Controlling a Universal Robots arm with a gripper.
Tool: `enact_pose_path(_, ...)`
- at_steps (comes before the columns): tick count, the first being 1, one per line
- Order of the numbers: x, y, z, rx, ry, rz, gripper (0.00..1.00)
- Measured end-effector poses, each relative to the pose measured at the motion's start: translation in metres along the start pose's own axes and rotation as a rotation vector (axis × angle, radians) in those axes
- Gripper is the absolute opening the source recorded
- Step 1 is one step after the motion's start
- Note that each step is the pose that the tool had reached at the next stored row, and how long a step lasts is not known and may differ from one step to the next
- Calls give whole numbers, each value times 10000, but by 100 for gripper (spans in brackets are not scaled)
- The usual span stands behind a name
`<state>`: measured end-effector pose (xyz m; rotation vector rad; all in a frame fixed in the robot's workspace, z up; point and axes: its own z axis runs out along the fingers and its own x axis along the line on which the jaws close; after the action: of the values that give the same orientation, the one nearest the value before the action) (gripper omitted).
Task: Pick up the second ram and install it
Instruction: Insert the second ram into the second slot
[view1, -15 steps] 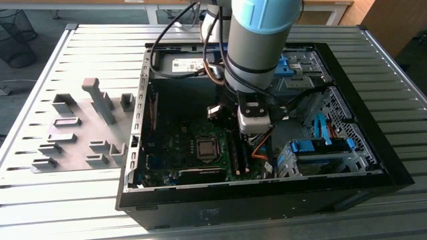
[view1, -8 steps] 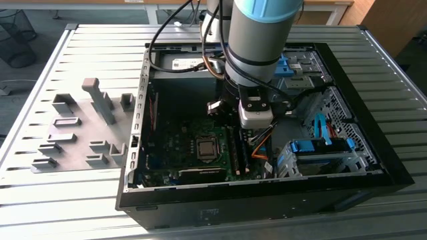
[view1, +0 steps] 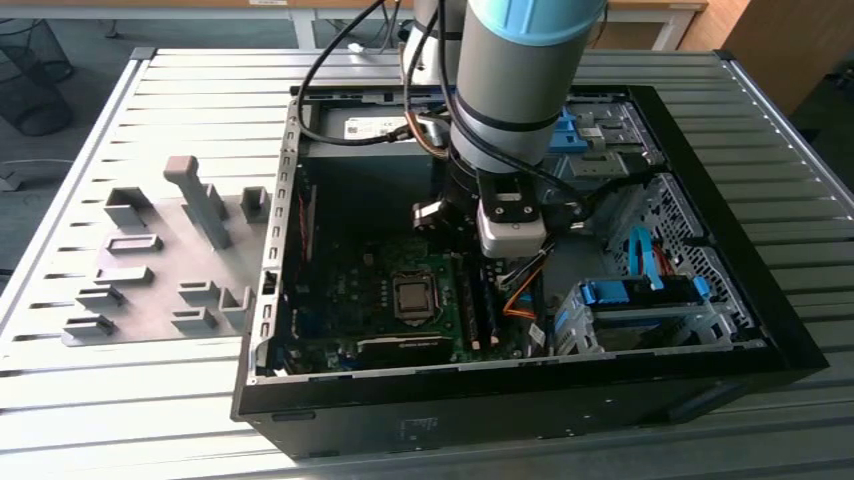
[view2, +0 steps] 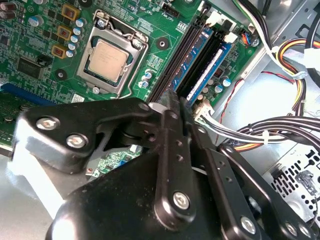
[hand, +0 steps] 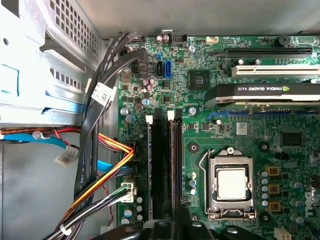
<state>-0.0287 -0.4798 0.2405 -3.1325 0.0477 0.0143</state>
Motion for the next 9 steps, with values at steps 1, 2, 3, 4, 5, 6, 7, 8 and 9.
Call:
enact_pose_path(1, 0, 0, 0, 0, -1, 0, 17)
enact_pose_path(2, 0, 0, 0, 0, -1, 0, 24)
enact_pose_path(3, 0, 0, 0, 0, -1, 0, 24)
enact_pose_path(4, 0, 0, 0, -1, -2, 0, 24)
enact_pose_path(5, 0, 0, 0, 0, -2, 0, 24)
enact_pose_path(6, 0, 0, 0, -1, -2, 0, 24)
enact_pose_path(7, 0, 0, 0, -1, -2, 0, 24)
enact_pose_path(8, 0, 0, 0, -1, -2, 0, 24)
enact_pose_path(9, 0, 0, 1, -1, -2, 0, 24)
